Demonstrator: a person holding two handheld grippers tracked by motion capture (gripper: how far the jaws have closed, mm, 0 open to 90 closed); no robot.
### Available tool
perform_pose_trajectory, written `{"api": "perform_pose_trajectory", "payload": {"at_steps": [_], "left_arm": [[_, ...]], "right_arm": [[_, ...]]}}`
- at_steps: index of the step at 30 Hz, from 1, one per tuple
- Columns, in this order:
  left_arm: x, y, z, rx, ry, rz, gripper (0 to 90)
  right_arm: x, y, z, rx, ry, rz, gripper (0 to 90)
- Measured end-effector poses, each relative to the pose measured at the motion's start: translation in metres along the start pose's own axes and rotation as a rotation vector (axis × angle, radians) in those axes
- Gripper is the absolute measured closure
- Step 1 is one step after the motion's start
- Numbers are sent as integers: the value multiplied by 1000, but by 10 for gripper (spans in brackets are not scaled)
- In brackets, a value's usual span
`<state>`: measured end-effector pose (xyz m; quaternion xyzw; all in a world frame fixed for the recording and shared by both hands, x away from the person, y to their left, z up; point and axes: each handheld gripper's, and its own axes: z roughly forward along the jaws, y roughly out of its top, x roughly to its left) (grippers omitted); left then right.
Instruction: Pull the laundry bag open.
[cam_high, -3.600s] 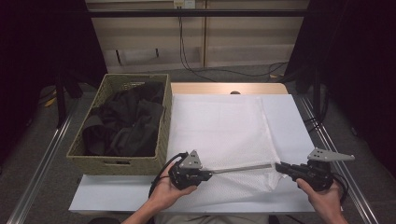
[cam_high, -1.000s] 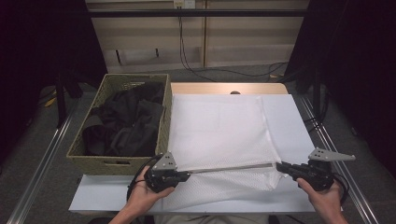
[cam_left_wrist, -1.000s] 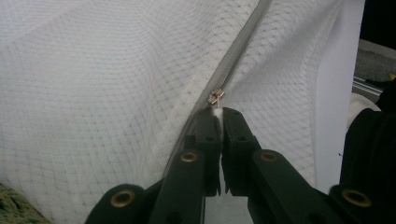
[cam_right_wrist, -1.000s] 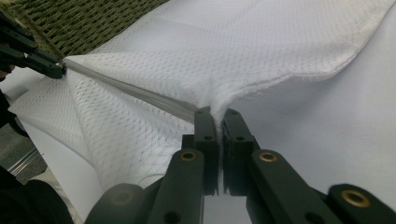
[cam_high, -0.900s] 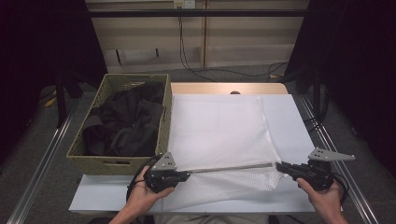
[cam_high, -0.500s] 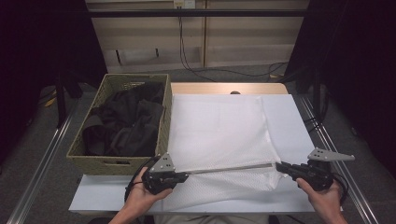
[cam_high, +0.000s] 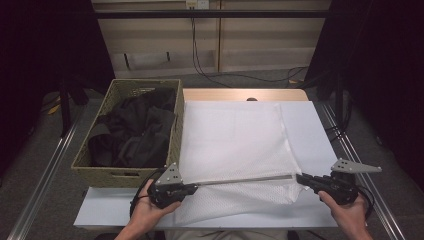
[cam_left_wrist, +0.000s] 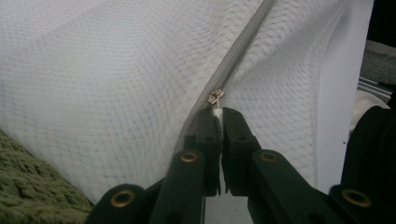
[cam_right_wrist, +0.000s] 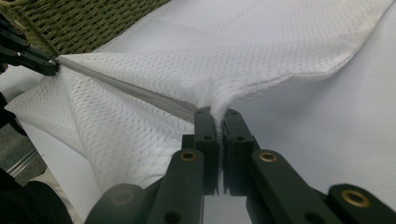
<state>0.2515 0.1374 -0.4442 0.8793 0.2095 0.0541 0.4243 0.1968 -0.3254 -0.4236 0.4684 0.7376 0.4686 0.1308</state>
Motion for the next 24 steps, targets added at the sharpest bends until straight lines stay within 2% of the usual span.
{"api": "perform_pose_trajectory", "payload": {"at_steps": [4, 6, 8, 13, 15, 17, 18, 24], "left_arm": [[1, 0, -1, 16, 4, 7, 867], [1, 0, -1, 5, 0, 4, 867], [-1, 0, -4, 6, 21, 5, 867], [0, -3, -6, 17, 29, 4, 867], [1, -2, -9, -4, 34, -10, 867], [2, -3, -11, -2, 37, -5, 867], [2, -4, -11, 2, 35, -3, 867], [3, -9, -14, 23, 47, -7, 867]], "right_arm": [[0, 0, 0, 0, 2, -3, 864], [-1, 0, 0, 0, 6, 0, 864], [0, 1, 0, 2, 3, 3, 864], [0, 1, 0, 1, 4, -4, 865], [-1, 0, 0, 6, 4, 0, 864], [0, 1, 0, 9, 1, 0, 864], [1, 1, 0, 10, 12, -1, 864], [0, -1, 1, 25, 8, 1, 864]]}}
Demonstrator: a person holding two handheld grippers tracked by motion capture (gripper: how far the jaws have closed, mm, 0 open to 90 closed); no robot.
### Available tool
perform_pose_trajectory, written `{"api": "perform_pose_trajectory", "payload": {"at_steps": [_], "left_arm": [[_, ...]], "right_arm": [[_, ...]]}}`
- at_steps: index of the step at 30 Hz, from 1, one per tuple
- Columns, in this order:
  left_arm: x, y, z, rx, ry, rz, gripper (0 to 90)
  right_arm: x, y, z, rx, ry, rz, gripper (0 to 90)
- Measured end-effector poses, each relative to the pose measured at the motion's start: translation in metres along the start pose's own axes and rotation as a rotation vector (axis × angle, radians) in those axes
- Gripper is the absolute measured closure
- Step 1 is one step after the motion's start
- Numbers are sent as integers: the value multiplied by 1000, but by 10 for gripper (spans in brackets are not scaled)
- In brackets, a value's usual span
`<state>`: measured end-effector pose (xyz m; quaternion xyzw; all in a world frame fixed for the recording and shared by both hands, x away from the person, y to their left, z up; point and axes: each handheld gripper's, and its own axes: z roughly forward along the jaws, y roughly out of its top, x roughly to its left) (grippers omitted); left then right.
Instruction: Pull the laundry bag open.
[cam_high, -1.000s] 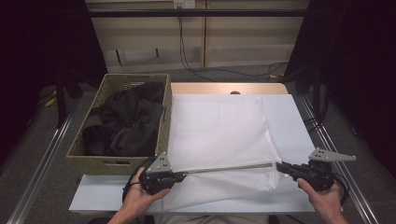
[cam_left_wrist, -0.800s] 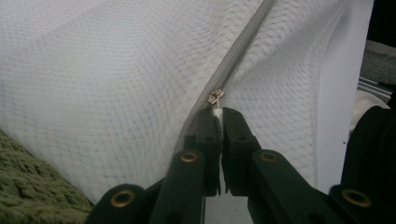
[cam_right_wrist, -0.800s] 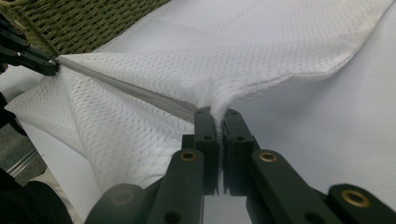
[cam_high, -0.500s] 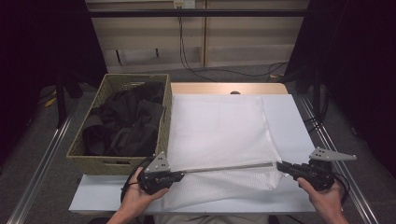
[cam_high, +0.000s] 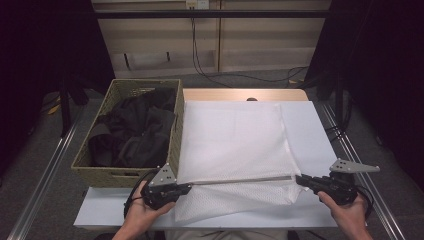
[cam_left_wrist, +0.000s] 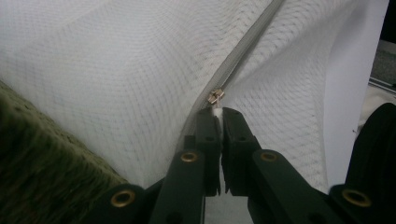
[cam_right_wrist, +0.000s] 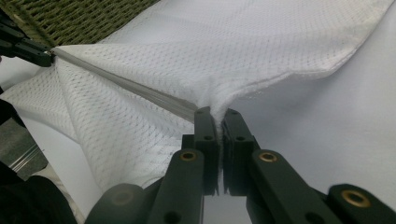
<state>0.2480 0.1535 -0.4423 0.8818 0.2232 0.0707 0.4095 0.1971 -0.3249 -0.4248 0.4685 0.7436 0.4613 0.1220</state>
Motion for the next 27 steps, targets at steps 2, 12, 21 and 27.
{"api": "perform_pose_trajectory", "payload": {"at_steps": [2, 12, 21, 27], "left_arm": [[0, -1, 0, -10, -2, -2, 867], [-1, -5, -1, 0, -10, -17, 866], [1, -10, 0, 43, -12, -18, 867], [0, -11, -1, 69, -7, -12, 867]], "right_arm": [[0, 0, -1, -5, -2, -1, 864], [-1, -4, -2, 17, -3, 8, 863], [1, -10, -6, 28, -10, -1, 863], [-2, -15, -7, 58, -26, 2, 862]]}}
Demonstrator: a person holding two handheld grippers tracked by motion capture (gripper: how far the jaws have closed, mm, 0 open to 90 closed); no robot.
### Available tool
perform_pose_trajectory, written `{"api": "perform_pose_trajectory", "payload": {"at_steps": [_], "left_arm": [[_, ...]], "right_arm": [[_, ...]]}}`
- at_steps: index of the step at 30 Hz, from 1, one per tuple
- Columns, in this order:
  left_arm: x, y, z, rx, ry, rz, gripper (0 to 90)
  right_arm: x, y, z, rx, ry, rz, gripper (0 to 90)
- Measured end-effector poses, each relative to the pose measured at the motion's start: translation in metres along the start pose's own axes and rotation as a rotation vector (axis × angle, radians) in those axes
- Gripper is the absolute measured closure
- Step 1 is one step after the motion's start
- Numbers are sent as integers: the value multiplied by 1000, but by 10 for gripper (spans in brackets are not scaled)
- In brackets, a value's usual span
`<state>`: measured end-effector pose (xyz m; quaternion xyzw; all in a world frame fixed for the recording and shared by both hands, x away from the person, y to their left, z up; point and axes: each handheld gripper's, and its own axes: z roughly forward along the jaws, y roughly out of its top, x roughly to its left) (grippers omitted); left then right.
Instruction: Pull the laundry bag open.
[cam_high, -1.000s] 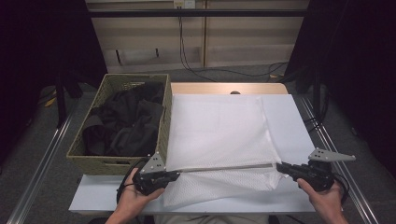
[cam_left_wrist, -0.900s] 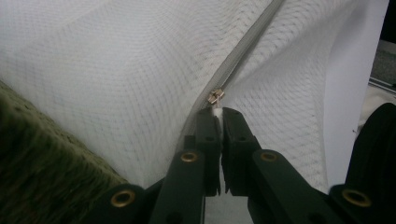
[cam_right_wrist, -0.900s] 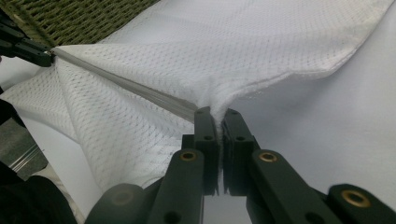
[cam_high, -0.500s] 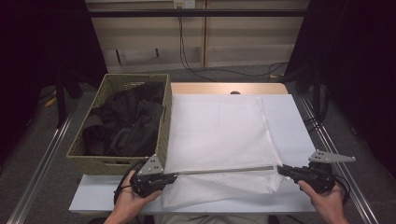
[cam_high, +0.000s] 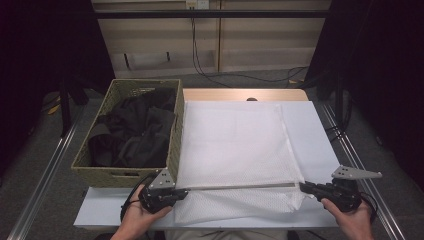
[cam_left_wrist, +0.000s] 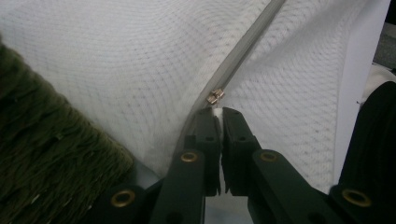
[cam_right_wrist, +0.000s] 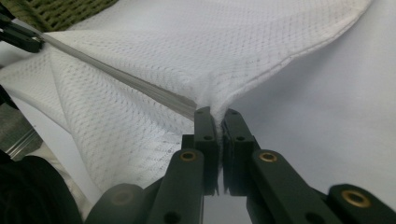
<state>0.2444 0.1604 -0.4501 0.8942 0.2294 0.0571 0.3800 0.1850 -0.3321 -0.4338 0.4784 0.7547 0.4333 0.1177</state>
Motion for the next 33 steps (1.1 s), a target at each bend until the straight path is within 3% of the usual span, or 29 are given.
{"api": "perform_pose_trajectory", "payload": {"at_steps": [4, 12, 24, 31, 33], "left_arm": [[1, -3, -2, -24, -3, -19, 867], [3, -7, -5, 5, 8, -20, 867], [6, -11, -13, 2, 22, -39, 867], [5, -12, -14, -4, 18, -26, 867], [6, -13, -15, 16, 19, -26, 867]], "right_arm": [[-4, -1, 1, 7, -2, 16, 862], [-5, -1, 1, 5, -18, 21, 863], [-8, -2, 1, 9, -25, 24, 862], [-12, -2, 1, 22, -25, 32, 863], [-13, -2, 1, 24, -26, 31, 863]]}}
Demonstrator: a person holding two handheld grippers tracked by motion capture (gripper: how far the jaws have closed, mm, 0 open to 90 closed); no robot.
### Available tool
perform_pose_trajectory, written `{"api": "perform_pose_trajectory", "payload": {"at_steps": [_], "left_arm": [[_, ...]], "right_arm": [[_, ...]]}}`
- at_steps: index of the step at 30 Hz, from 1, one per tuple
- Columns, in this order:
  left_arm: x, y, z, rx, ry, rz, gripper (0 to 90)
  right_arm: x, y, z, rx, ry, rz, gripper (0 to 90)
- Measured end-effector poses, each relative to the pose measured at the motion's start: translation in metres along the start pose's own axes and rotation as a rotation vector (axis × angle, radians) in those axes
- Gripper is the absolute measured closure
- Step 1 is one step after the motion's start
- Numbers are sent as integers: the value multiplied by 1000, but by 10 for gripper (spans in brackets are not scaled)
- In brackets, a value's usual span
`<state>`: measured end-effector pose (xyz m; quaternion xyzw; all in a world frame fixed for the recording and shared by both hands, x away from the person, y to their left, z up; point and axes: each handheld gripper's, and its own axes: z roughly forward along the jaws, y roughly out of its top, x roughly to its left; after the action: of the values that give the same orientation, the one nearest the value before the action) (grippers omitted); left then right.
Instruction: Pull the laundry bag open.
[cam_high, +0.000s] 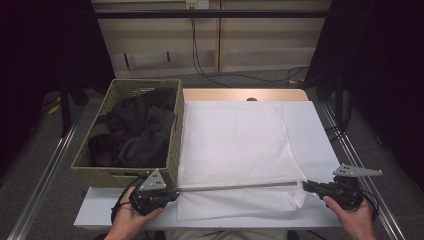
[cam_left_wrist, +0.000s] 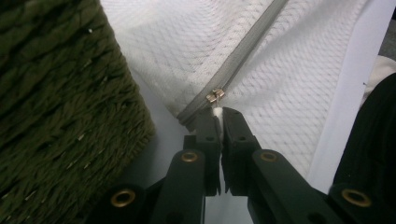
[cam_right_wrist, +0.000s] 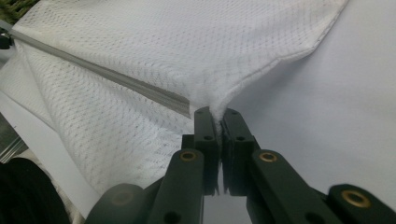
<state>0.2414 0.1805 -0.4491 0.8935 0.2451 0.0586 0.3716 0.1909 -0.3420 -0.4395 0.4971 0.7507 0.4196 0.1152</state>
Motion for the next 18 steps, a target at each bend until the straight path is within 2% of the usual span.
{"api": "perform_pose_trajectory", "payload": {"at_steps": [4, 6, 7, 8, 9, 11, 13, 15, 17, 18], "left_arm": [[-1, 0, 0, -6, 0, -3, 868], [-1, -1, 0, 14, 27, 3, 867], [0, -2, 0, -1, 16, -13, 868], [1, -2, -2, 3, 12, -6, 868], [1, -1, -3, 13, 30, -3, 868], [1, -2, -2, 3, 19, -4, 868], [1, -3, -3, 17, 27, -9, 868], [2, -4, -4, 33, 51, 6, 868], [5, -7, -5, 20, 41, -34, 868], [4, -7, -7, 17, 42, -31, 868]], "right_arm": [[1, 0, -1, -2, -4, -3, 863], [3, 0, -1, -5, -17, -27, 864], [3, 0, -1, -6, -16, -33, 864], [2, 0, -1, -6, -15, -28, 865], [2, 0, -1, -6, -14, -29, 864], [2, 0, 0, -2, -13, -24, 865], [2, 0, -1, 3, -14, -25, 866], [1, -1, -1, 0, -17, -20, 868], [0, -1, -1, -2, -19, -28, 869], [0, -1, -1, 1, -18, -27, 869]]}}
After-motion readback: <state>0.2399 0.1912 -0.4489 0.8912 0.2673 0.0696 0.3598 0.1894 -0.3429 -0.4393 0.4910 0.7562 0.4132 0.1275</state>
